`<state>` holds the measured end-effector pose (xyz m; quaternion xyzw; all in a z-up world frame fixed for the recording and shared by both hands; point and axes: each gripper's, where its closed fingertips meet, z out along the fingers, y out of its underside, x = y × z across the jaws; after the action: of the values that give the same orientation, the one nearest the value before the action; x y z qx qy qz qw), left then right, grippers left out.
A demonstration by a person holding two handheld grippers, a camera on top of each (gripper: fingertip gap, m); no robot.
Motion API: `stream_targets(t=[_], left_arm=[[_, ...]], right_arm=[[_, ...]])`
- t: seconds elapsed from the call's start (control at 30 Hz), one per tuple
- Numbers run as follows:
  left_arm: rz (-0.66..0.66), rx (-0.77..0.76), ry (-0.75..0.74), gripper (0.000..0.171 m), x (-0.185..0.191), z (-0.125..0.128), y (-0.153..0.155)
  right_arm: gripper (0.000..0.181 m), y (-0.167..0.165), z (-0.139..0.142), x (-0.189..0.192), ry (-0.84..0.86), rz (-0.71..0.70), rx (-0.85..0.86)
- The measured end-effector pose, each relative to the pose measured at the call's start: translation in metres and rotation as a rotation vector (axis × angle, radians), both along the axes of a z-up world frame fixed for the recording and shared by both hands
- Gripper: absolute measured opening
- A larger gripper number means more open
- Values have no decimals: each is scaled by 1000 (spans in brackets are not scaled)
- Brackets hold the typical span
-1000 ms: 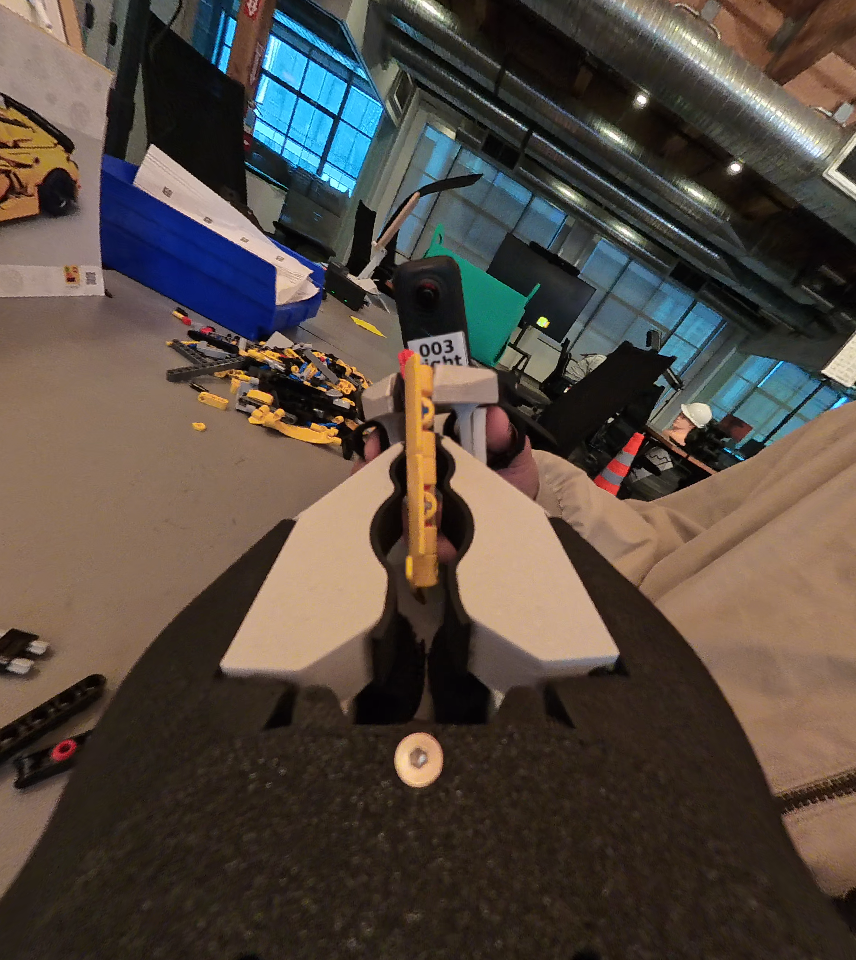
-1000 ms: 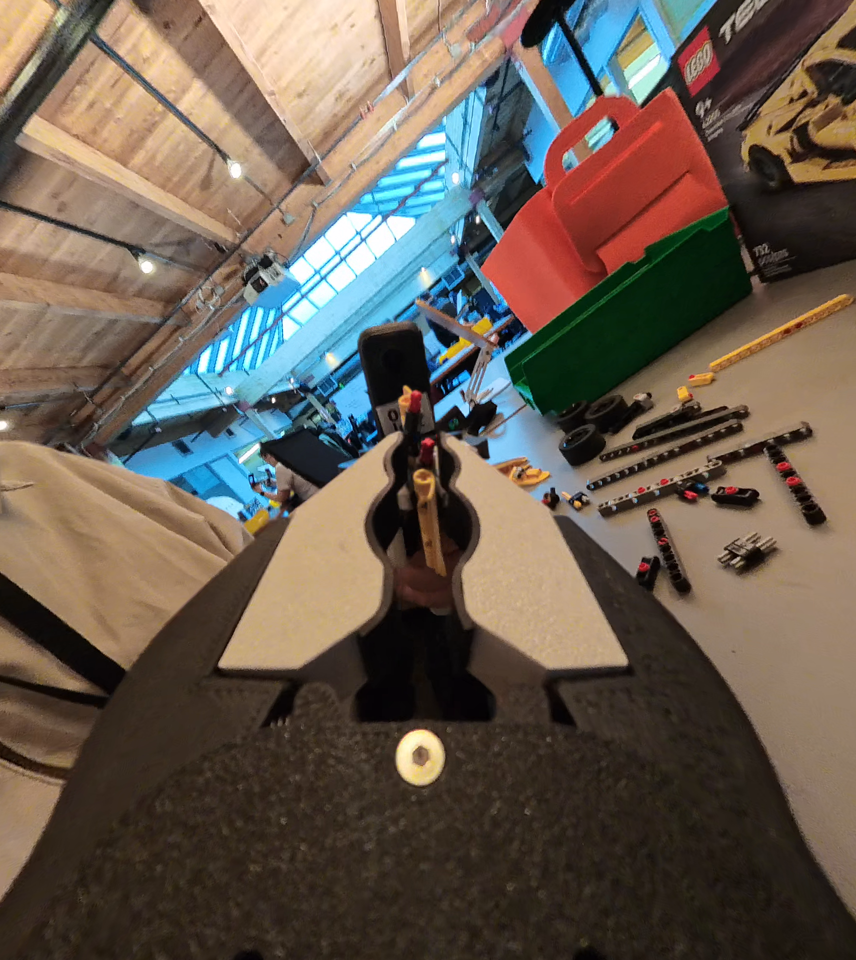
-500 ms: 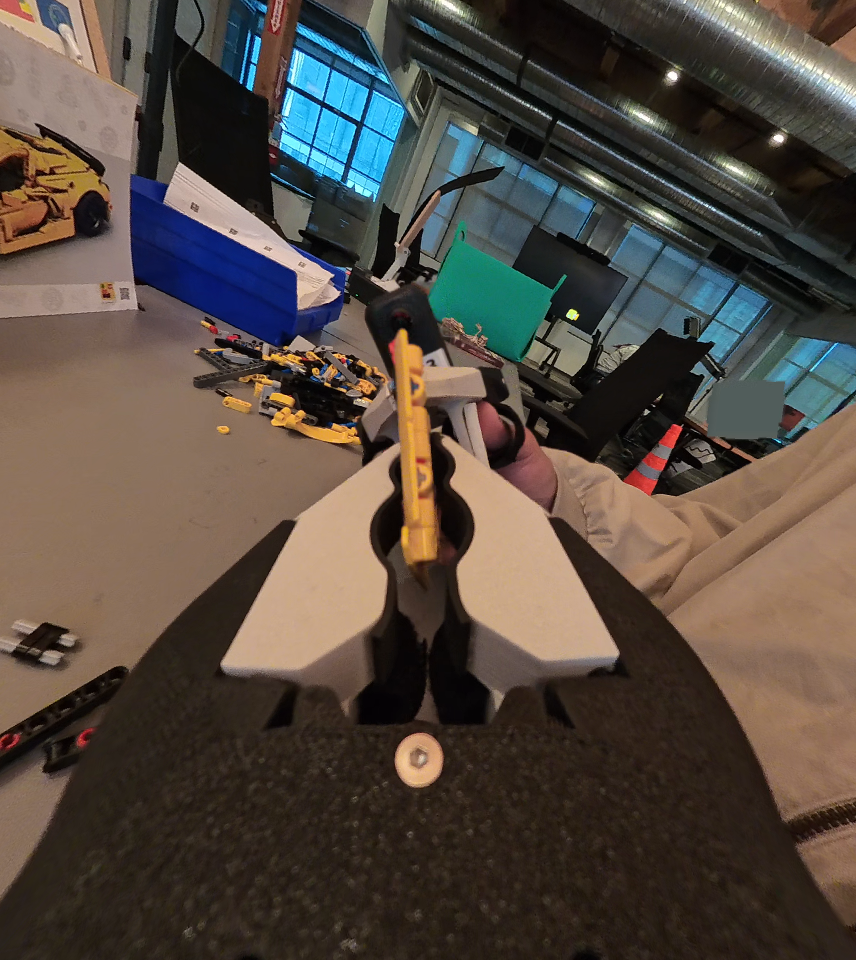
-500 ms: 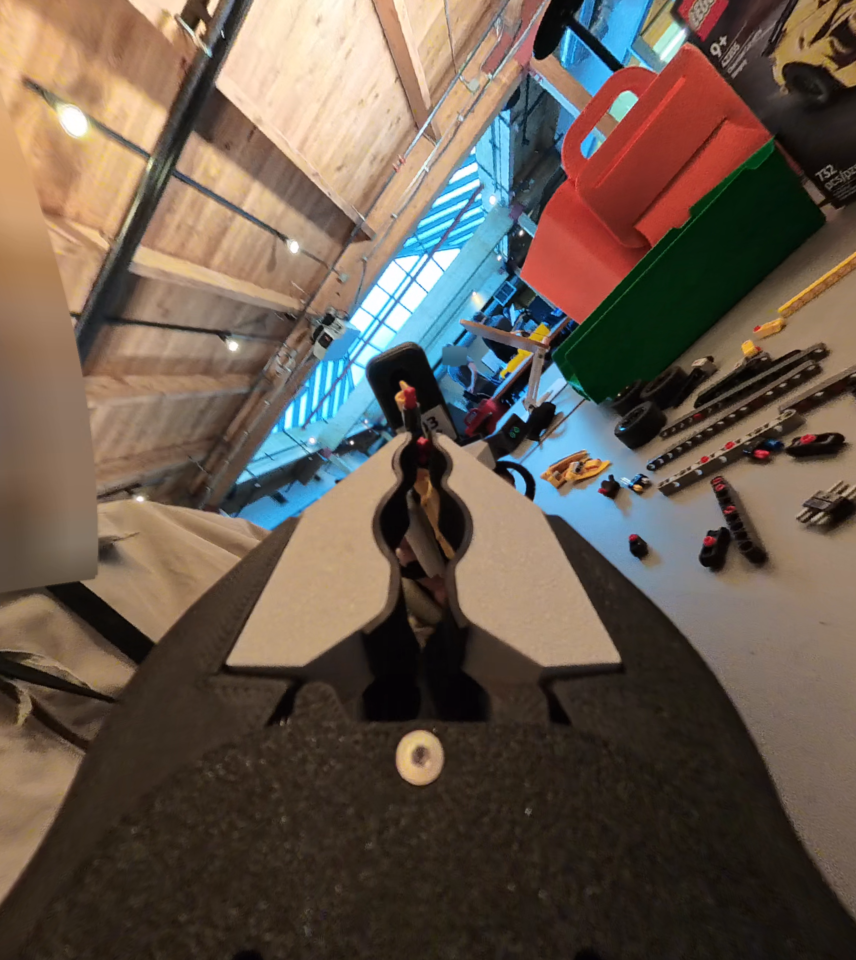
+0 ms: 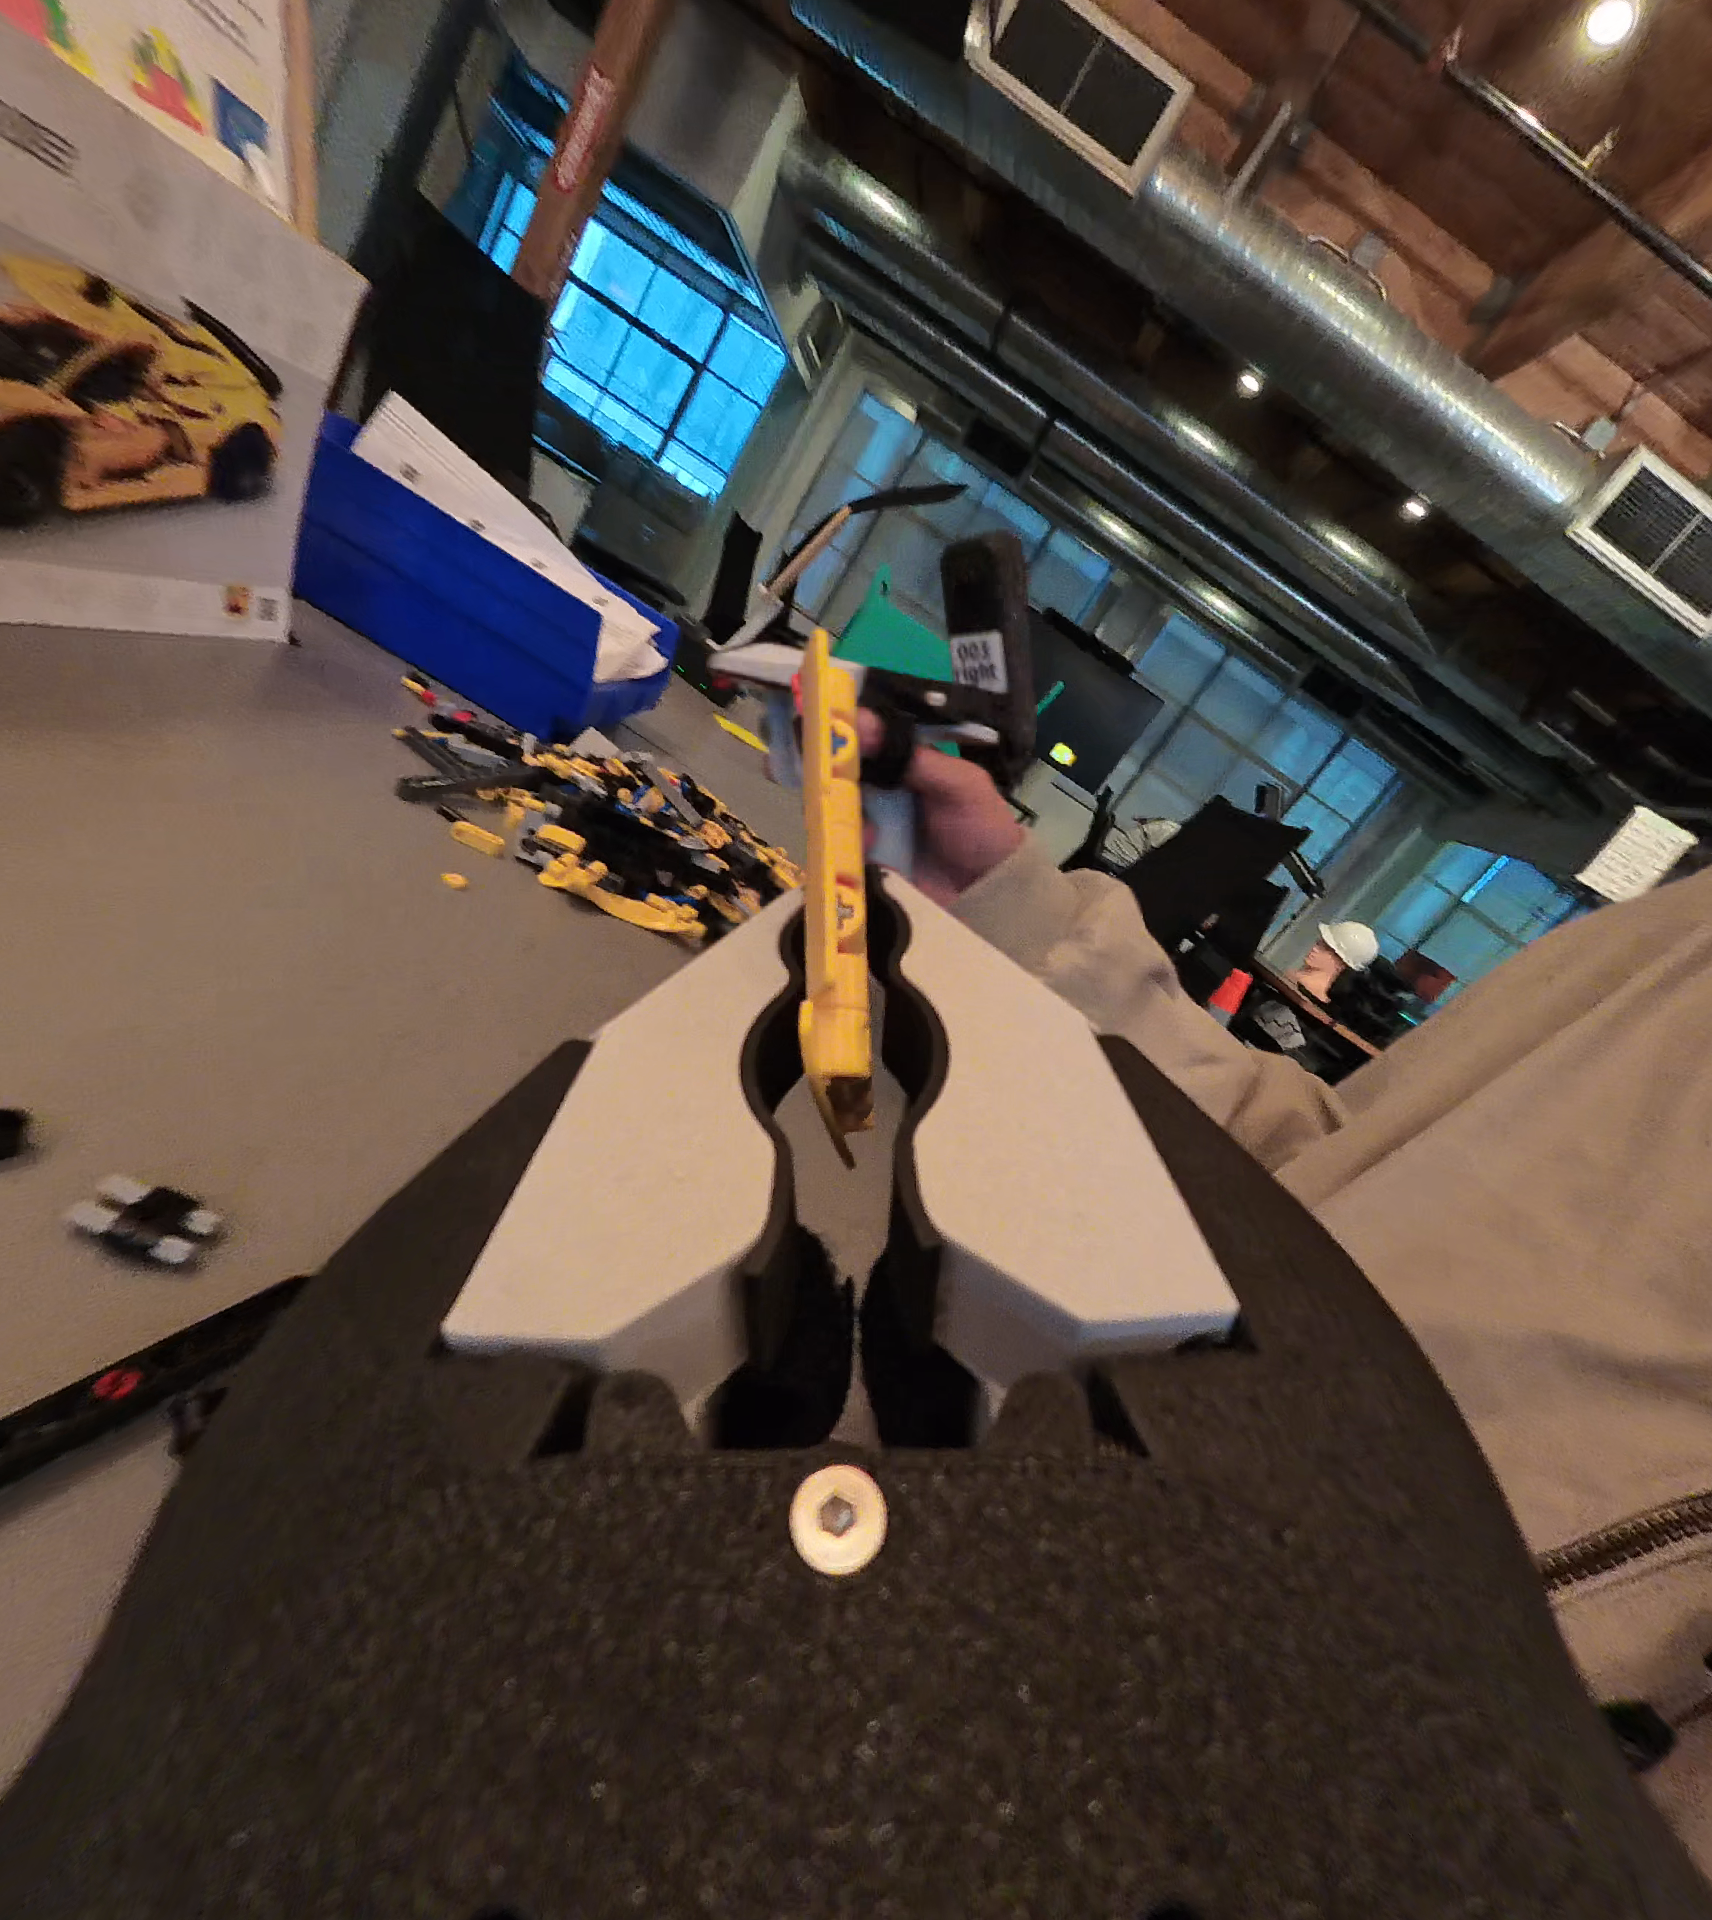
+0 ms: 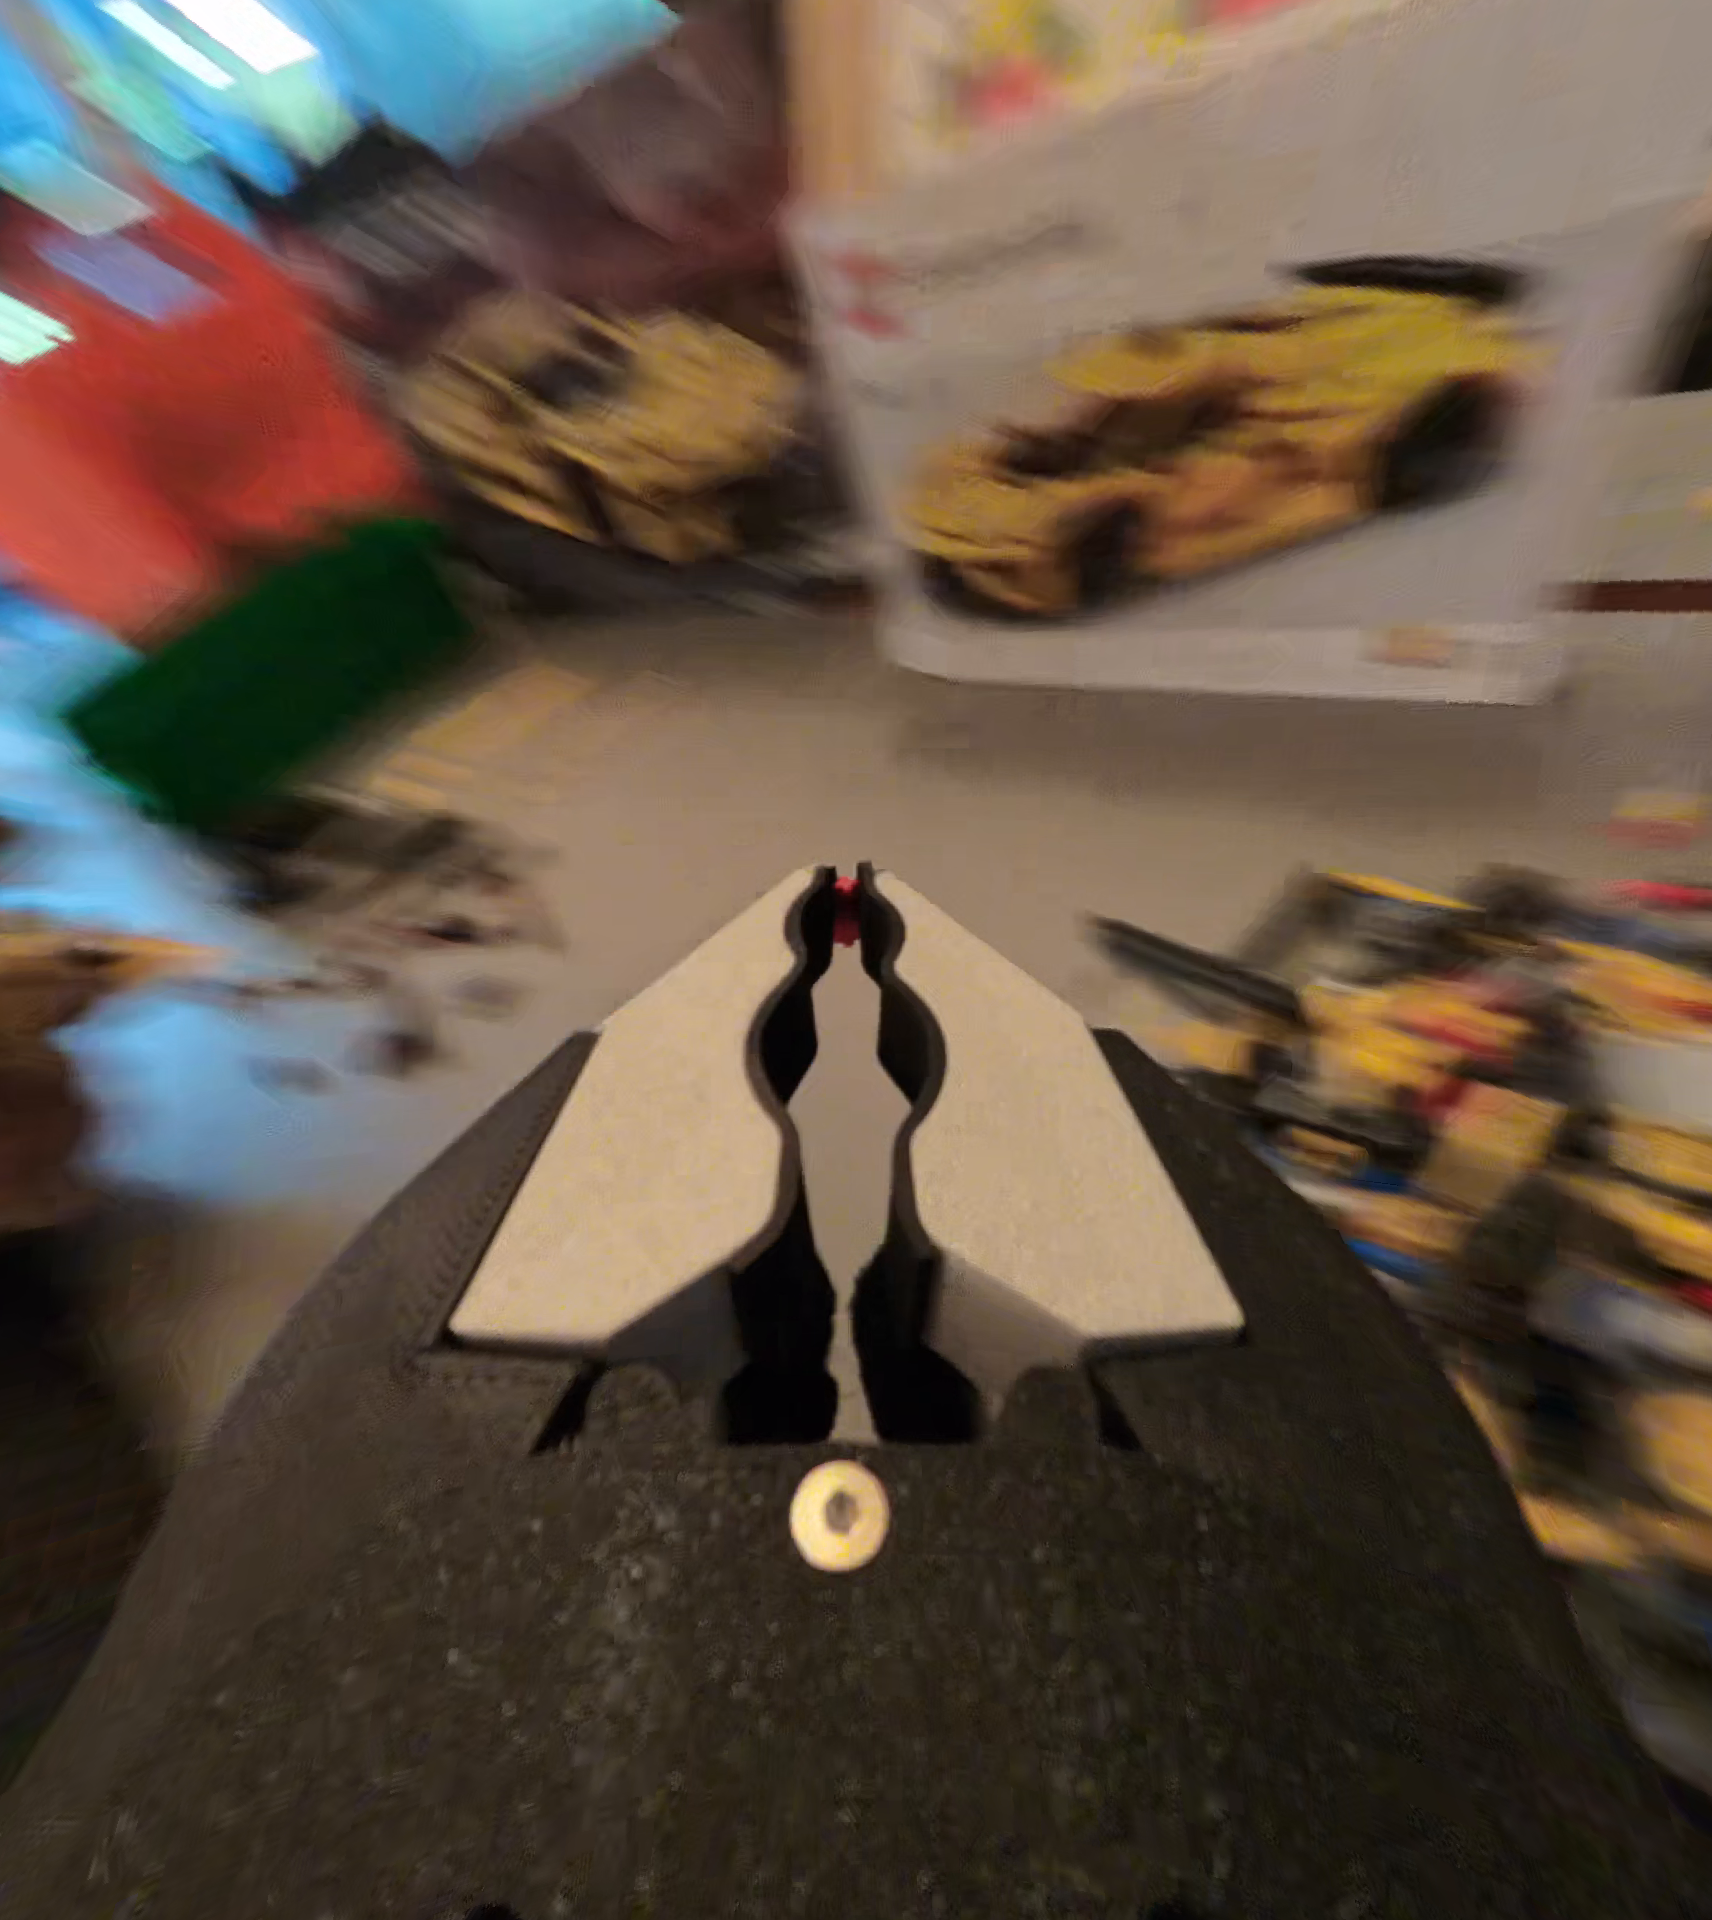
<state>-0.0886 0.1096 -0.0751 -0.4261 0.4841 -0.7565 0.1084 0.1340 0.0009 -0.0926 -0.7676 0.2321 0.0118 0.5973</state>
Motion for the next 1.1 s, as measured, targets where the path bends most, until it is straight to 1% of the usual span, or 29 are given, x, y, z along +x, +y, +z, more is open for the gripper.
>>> stream_targets(t=[0.03, 0.07, 0.1, 0.17, 0.23, 0.27, 0.33, 0.37, 0.4, 0.43, 0.47, 0.5, 0.53, 0.6, 0.63, 0.67, 0.73, 0.77, 0.87, 0.97, 1.0, 1.1], left_arm=[[-24, 9, 18, 6, 0, -4, -6], [-35, 30, 46, 7, 2, -10, -10], [-32, 56, 73, 7, 4, -16, -13], [-43, 88, 112, 7, 5, -25, -18], [-41, 99, 122, 7, 5, -28, -19], [-47, 104, 125, 7, 5, -29, -20], [-45, 113, 134, 7, 5, -31, -20], [-50, 118, 135, 7, 5, -32, -21], [-59, 121, 136, 7, 4, -32, -23], [-65, 124, 137, 7, 4, -33, -24], [-73, 127, 138, 7, 4, -33, -26], [-83, 131, 137, 7, 3, -33, -28], [-93, 132, 131, 7, 2, -33, -30], [-116, 139, 118, 7, -1, -31, -34], [-124, 145, 113, 7, -2, -31, -36], [-131, 151, 112, 7, -3, -31, -38], [-153, 154, 109, 7, -6, -31, -41], [-161, 154, 104, 7, -7, -30, -43], [-167, 170, 103, 7, -8, -32, -45], [-182, 171, 112, 7, -9, -34, -48], [-188, 175, 111, 7, -9, -34, -49], [-179, 190, 112, 7, -8, -35, -49]], right_arm=[[4, -16, -18, 27, -85, -104, -158], [4, -33, -34, 47, -130, -183, -282], [4, -45, -43, 62, -148, -237, -344], [7, -55, -51, 72, -121, -254, -348], [12, -63, -48, 76, -90, -274, -309], [13, -67, -47, 78, -91, -285, -309], [22, -72, -45, 78, -87, -295, -321], [21, -66, -41, 70, -85, -265, -302], [23, -54, -31, 56, -83, -206, -253], [23, -36, -20, 34, -67, -117, -183], [23, -12, -7, 1, -30, 15, -96], [23, 13, 6, -40, 28, 180, 3], [23, 34, 19, -82, 110, 342, 103], [27, 64, 36, -156, 303, 623, 257], [29, 75, 36, -182, 372, 719, 276], [29, 83, 31, -201, 398, 788, 261], [22, 93, 14, -220, 392, 843, 196], [20, 95, 12, -224, 395, 856, 193], [15, 94, 17, -229, 443, 884, 235], [13, 95, 15, -231, 471, 887, 244], [4, 95, 14, -232, 473, 889, 239], [4, 94, 12, -230, 494, 888, 243]])
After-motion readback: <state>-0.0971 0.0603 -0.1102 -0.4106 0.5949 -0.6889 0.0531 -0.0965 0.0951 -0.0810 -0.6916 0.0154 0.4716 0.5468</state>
